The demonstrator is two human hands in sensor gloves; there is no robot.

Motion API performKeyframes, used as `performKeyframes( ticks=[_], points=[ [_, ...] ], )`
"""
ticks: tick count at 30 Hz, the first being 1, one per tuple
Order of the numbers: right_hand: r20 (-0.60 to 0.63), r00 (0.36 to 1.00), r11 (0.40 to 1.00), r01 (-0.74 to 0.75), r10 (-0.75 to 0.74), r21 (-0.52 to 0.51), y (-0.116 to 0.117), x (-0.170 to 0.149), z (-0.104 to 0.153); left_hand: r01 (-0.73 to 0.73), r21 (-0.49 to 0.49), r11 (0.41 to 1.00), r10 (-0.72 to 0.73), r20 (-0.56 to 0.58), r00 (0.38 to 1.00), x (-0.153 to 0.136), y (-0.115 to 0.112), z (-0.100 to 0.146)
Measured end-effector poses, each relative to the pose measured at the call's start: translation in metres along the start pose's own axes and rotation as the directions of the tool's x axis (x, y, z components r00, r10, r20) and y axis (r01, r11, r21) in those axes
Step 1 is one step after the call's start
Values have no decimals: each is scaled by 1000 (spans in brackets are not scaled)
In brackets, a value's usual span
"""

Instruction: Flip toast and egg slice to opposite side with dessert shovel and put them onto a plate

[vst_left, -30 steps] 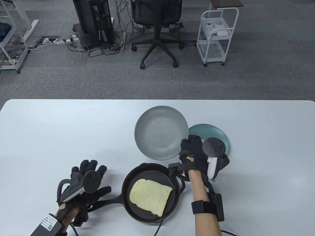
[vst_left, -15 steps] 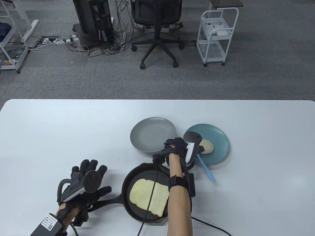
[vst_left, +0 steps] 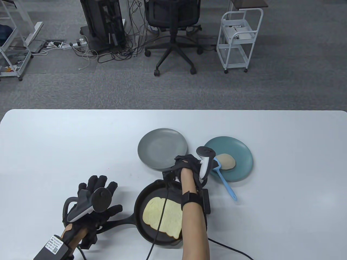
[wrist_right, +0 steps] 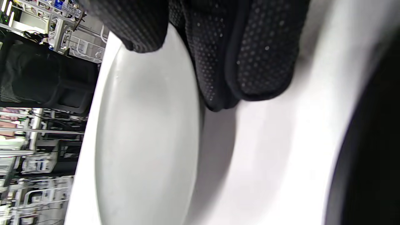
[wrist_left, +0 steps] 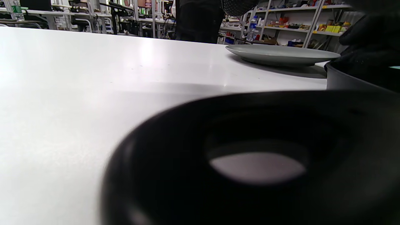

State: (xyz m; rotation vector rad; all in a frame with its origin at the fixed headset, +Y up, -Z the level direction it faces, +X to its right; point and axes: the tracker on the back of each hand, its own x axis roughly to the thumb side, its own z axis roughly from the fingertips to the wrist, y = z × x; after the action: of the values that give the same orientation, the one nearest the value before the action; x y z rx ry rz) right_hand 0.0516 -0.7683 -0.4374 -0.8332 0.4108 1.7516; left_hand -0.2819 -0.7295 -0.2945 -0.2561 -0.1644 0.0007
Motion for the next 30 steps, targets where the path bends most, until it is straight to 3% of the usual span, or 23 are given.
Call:
performKeyframes(
  ticks=[5,9,13,17,20,23,25,27,30],
  points=[
    [61,993,995,-103,103,-10,-4,9,13,11,-1,1000,-11,5,1000,2,-1,0],
    [96,991,995,-94,91,32,-17,14,23,10,-1,1000,-10,4,1000,1,-1,0],
    [191,960,978,-208,207,-14,-43,20,43,9,-1,1000,-9,4,1000,1,-1,1],
    [264,936,972,-229,234,-51,-71,20,69,16,2,1000,-16,8,1000,3,-1,1],
    [301,902,950,-285,311,-125,-92,18,86,20,3,1000,-20,12,1000,4,-2,1],
    [313,836,888,-383,450,-254,-109,13,97,26,2,1000,-26,17,1000,5,-2,1],
    [290,756,801,-491,587,-343,-119,4,100,31,-1,1000,-31,21,999,6,-3,1],
    [235,712,736,-557,662,-385,-122,-4,99,33,-4,999,-33,23,999,7,-3,0],
    [120,606,591,-679,786,-436,-122,-21,90,38,-10,999,-38,28,999,9,-5,0]
  ],
)
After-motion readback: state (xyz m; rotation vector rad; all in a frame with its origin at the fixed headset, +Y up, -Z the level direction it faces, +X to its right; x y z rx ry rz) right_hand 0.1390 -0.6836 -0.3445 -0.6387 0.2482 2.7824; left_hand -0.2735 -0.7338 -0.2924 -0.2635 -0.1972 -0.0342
